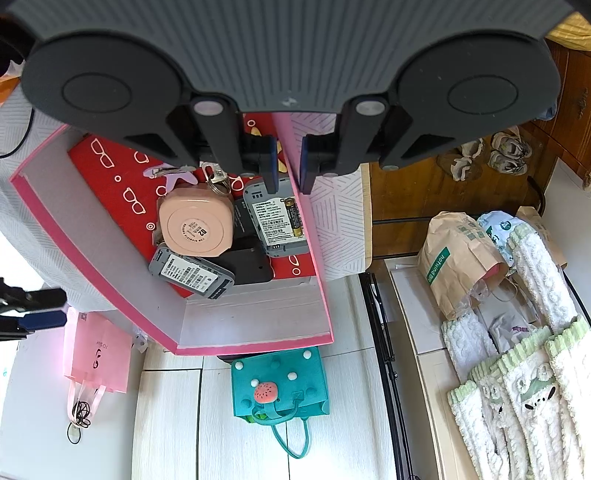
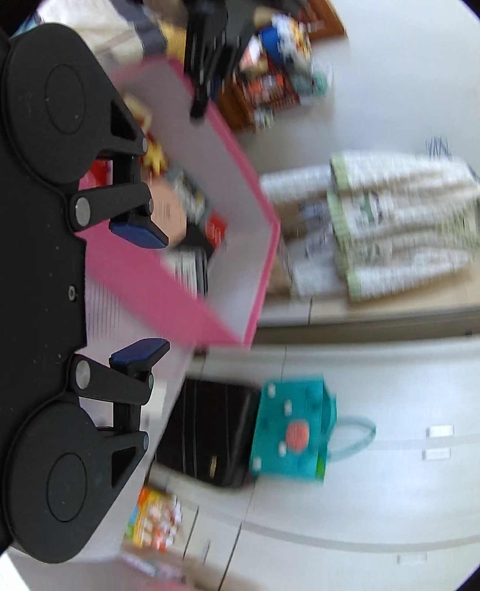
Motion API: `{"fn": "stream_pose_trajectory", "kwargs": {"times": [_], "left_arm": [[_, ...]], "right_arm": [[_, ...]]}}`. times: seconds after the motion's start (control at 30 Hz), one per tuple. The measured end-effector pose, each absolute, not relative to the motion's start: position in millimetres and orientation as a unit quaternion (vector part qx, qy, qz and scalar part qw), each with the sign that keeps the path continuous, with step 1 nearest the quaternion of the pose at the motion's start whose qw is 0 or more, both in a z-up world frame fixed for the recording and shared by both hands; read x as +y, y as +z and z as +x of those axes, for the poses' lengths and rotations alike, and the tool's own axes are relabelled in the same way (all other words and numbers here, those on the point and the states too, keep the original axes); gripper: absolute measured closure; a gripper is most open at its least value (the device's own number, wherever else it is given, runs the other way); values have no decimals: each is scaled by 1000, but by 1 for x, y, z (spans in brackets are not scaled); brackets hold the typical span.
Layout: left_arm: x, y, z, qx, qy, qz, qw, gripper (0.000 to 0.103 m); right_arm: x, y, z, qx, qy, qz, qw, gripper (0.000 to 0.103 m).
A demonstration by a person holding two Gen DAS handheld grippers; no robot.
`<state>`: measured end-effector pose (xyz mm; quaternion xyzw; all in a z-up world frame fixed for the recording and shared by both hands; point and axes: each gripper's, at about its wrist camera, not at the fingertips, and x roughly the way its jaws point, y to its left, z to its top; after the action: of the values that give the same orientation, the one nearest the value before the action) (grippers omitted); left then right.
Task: Organize rigid objects
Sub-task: 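Move the right gripper to the white charger and grasp it, then carry the white charger into the box and open the right gripper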
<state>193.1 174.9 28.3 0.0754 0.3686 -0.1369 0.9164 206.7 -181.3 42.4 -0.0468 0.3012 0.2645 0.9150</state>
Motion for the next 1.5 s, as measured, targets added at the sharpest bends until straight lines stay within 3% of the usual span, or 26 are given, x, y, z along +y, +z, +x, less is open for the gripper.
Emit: {"fn": "stream_pose_trajectory", "kwargs": {"times": [0.5,0.67,0.73,0.8,0.87,1.13,1.5], "left_arm": [[175,29,194,369,-138,72,916,93],[173,29,194,369,-136,72,916,93],[174,29,194,370,-136,69,916,93],[174,29,194,372,-137,66,916,93],[174,29,194,373,-138,66,915,93],[171,30,195,372,-133,69,916,93],[171,31,192,372,-124,64,918,93]], "right_arm": [[-208,-43,290,359,186,-46,914,38],[-180,-51,315,344,186,-106,914,38],[-174,-54,326,340,172,-125,916,39],[-175,-60,335,358,164,-115,912,49],[-173,-63,332,358,171,-128,909,50],[-177,-45,283,339,179,-109,917,55],[-172,41,200,260,280,-53,923,55]]}}
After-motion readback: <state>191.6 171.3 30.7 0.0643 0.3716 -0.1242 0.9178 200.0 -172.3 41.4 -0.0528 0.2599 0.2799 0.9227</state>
